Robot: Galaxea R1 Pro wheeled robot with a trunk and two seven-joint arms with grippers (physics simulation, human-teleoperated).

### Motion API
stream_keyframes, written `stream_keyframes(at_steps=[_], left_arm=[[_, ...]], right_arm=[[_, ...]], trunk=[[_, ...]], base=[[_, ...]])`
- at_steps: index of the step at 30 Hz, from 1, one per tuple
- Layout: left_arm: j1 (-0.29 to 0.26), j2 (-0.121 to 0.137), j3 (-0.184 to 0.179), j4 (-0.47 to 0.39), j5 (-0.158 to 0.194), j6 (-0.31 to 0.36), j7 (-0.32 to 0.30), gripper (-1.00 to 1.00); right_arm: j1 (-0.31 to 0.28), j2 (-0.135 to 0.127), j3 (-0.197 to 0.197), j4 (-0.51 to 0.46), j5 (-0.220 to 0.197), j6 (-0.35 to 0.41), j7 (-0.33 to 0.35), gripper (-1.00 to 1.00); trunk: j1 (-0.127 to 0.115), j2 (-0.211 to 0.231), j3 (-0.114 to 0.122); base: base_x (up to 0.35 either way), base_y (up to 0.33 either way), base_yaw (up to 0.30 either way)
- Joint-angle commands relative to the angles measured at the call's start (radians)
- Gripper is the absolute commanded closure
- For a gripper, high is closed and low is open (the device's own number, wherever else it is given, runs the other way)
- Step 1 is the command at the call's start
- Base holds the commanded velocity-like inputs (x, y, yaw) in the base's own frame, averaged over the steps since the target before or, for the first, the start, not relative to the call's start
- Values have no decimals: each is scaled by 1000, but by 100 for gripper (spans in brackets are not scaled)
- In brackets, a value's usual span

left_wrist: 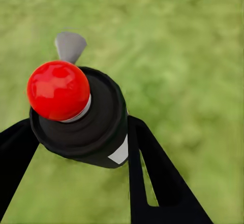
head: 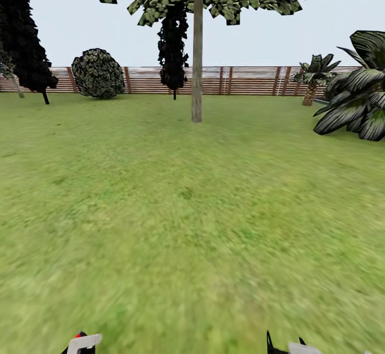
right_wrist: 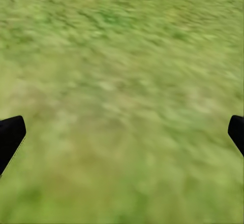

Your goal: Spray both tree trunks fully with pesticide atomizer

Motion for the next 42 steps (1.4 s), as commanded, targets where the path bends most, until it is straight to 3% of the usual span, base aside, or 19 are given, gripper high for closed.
stream_keyframes(at_steps=[1, 42], left_arm=[[-1, 0, -1, 1, 9, -3, -1, 100], [-1, -1, -2, 1, 9, -3, -1, 100]], right_arm=[[-1, 0, -5, 1, 1, -3, 2, -100], [-1, 0, -5, 1, 1, -3, 1, -100]], trunk=[[0, 0, -1], [0, 0, -1]], base=[[341, 0, 0], [341, 0, 0]])
